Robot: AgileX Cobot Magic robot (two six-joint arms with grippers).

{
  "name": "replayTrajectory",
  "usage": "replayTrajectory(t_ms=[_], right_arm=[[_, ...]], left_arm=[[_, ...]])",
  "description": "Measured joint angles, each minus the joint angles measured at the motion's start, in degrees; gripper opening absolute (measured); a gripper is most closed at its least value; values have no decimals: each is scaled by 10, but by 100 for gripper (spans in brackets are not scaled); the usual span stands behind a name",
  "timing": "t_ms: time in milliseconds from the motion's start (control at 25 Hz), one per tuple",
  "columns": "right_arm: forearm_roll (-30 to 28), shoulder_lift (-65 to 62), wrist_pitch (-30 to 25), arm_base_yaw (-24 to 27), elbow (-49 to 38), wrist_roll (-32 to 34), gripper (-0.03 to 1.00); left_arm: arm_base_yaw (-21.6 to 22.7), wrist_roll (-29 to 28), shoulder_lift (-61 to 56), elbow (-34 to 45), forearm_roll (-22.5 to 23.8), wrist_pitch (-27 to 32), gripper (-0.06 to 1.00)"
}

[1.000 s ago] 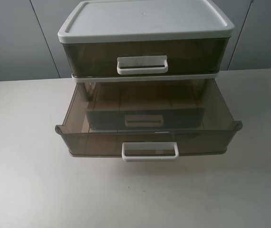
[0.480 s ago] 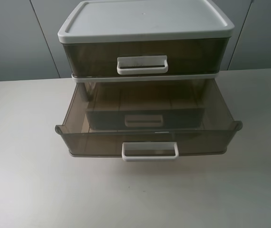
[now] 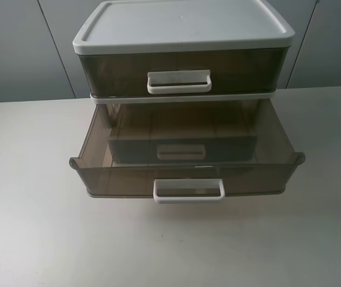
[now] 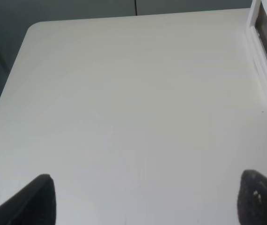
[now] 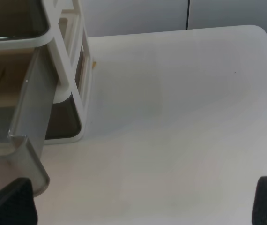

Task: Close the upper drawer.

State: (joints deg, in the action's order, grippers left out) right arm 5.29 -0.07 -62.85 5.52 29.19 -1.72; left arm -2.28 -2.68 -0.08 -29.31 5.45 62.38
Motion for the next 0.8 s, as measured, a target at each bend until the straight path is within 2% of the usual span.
replayTrajectory(t_ms=[800], right_arm=[[0,0,0,0,0,0,70]], left_arm=[[0,0,0,0,0,0,74]])
